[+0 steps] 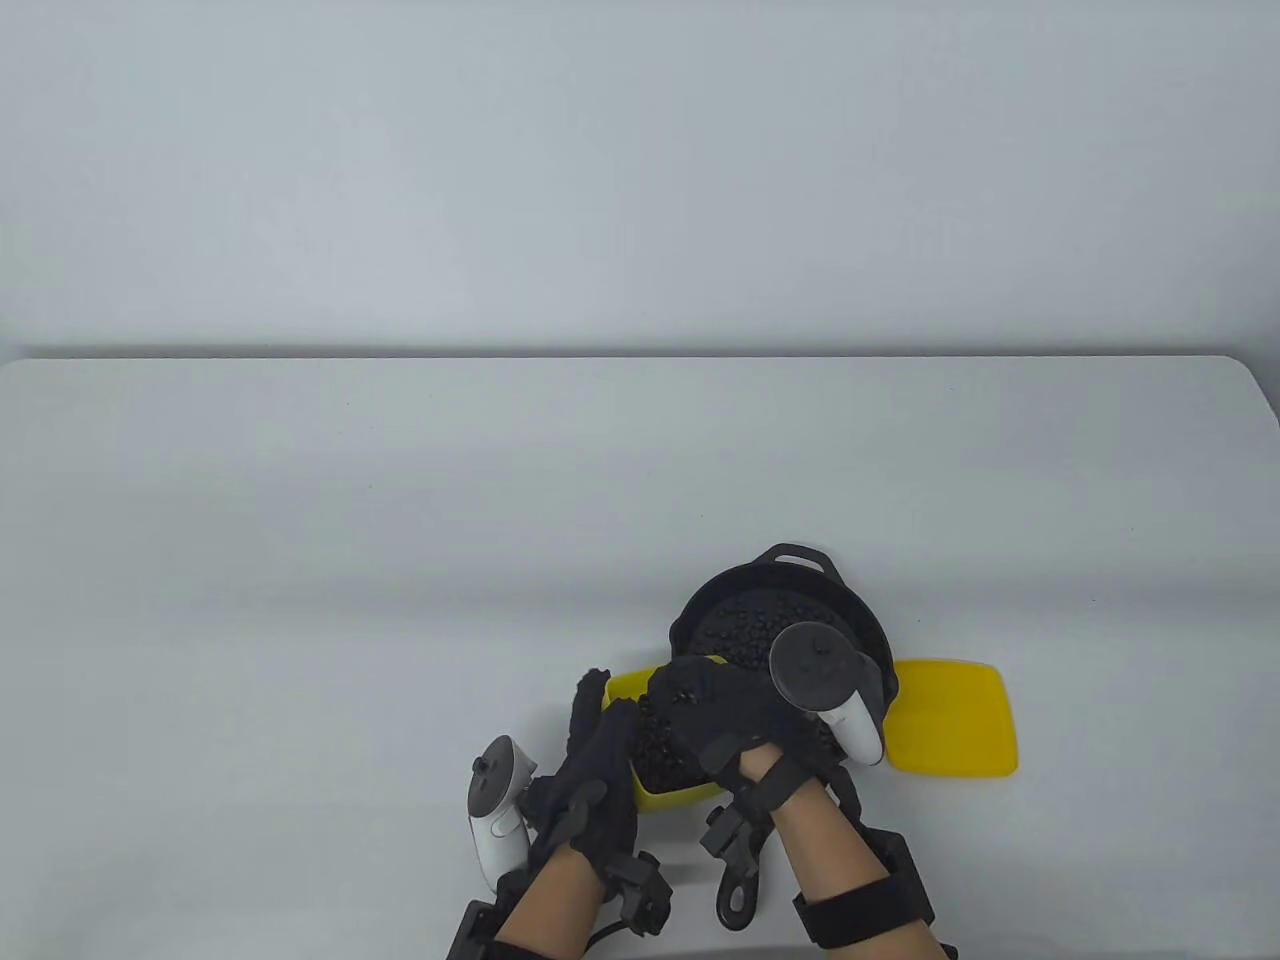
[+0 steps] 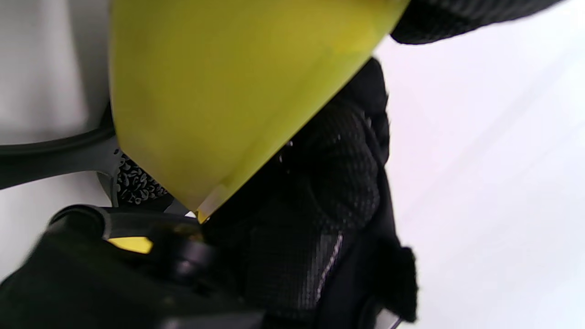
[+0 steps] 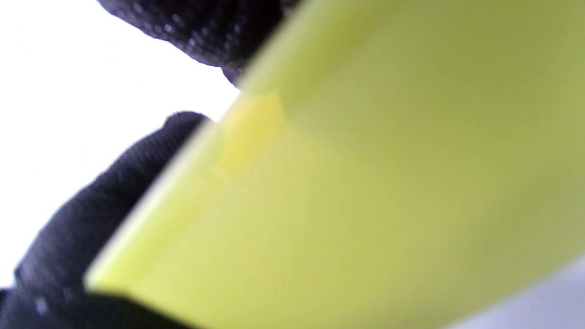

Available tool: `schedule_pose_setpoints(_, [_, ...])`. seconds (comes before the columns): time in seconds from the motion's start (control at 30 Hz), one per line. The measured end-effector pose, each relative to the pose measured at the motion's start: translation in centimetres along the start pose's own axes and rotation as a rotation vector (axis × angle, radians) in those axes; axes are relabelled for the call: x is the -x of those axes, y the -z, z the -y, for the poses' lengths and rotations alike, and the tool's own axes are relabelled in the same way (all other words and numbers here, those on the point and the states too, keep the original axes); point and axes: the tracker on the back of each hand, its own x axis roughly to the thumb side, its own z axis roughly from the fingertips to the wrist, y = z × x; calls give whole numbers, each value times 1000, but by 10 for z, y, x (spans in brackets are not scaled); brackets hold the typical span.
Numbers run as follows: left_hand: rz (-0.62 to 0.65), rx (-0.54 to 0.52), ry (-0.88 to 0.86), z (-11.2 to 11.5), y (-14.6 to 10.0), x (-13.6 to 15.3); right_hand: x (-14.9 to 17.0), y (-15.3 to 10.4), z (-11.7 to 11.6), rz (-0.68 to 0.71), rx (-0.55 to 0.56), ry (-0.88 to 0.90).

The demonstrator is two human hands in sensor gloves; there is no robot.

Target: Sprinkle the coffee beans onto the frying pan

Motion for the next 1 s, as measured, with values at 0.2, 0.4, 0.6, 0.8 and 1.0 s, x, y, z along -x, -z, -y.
schedule_pose_setpoints(0.2, [-11,-19,-9,-1,0,1,12,-5,22,-13,90,167])
schedule_pose_setpoints(0.4, [6,-40,9,-1,-2,-3,24,-9,45,-44,172,194])
schedule_pose_setpoints(0.6, [18,-82,13,-6,-4,-6,48,-11,63,-174,244,75])
schedule_pose_setpoints(0.8, [24,-78,9,-6,-4,-7,72,-8,66,-344,209,-62])
schedule_pose_setpoints(1.0, [31,-84,5,-8,-4,-8,68,-12,81,-377,257,-202])
